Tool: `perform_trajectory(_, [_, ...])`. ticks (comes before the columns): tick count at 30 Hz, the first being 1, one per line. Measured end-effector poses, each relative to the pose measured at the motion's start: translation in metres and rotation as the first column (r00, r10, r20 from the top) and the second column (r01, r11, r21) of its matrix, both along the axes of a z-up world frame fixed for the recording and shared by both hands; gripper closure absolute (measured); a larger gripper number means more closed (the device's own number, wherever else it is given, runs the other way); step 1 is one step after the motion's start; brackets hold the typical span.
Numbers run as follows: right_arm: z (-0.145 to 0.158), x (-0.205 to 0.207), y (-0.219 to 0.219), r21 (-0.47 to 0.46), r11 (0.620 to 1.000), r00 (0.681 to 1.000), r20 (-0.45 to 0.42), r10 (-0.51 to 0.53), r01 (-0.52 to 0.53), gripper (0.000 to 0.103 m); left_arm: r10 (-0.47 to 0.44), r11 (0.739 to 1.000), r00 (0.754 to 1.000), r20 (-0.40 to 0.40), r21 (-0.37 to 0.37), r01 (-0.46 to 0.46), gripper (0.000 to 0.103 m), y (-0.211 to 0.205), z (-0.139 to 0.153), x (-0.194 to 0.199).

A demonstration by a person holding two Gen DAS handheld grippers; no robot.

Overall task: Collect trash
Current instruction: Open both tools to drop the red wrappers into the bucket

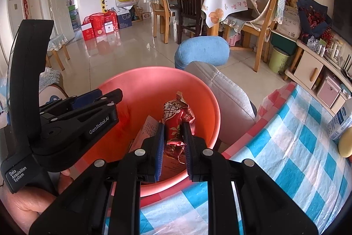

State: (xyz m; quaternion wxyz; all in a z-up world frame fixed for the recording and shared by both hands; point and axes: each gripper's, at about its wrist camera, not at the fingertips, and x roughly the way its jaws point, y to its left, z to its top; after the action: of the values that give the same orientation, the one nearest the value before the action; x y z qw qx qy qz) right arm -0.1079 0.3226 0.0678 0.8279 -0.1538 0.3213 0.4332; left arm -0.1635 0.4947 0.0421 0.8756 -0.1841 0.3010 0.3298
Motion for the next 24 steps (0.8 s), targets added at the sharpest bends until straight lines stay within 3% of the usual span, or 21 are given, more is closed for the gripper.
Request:
perform_trajectory(7, [-0.006,0.004,-0.001,-0.017,1.0,1.0,0.001,-0.011,0.011,0.083,0.006,1.0,1.0,-0.014,0.012,-0.006,0.064,-0.002,0.0,0.002])
perform_trajectory(8, [-0.006,0.004,-0.002,-0.018,1.0,1.0,0.005,-0.019,0.019,0.076,0.005,1.0,1.0,-0.016,0.013,-0.005,0.061,-0.002,0.0,0.002])
perform_trajectory(9, [-0.006,0.004,-0.003,-0.013,1.0,1.0,0.005,-0.025,0.025,0.07,0.006,1.0,1.0,-0.018,0.016,-0.006,0.052,-0.003,0.0,0.002])
perform_trajectory(10, [-0.005,0.003,-0.005,-0.005,1.0,1.0,0.003,-0.029,0.029,0.058,0.011,1.0,1.0,-0.023,0.024,-0.01,0.041,-0.004,0.0,0.003])
perform_trajectory(11, [-0.005,0.003,-0.007,0.0,0.999,0.999,0.006,-0.039,0.039,0.048,0.014,0.999,1.0,-0.025,0.035,-0.013,0.038,-0.005,0.001,0.003])
perform_trajectory(15, [-0.003,0.003,-0.016,0.0,0.998,0.997,0.033,-0.069,0.069,0.039,0.016,0.999,0.999,-0.03,0.051,-0.014,0.026,-0.008,0.004,0.005])
perform_trajectory(17, [-0.001,0.001,-0.02,0.0,0.996,0.995,0.052,-0.09,0.09,0.026,0.016,0.998,0.999,-0.035,0.062,-0.014,0.022,-0.01,0.005,0.005])
perform_trajectory(21, [0.0,0.002,-0.03,-0.002,0.993,0.99,0.074,-0.12,0.12,0.019,0.017,0.997,0.999,-0.042,0.081,-0.014,0.012,-0.014,0.008,0.007])
perform_trajectory(24, [0.0,0.001,-0.039,-0.007,0.989,0.985,0.092,-0.143,0.145,0.017,0.006,0.996,0.999,-0.045,0.094,-0.002,0.012,-0.019,0.009,0.008])
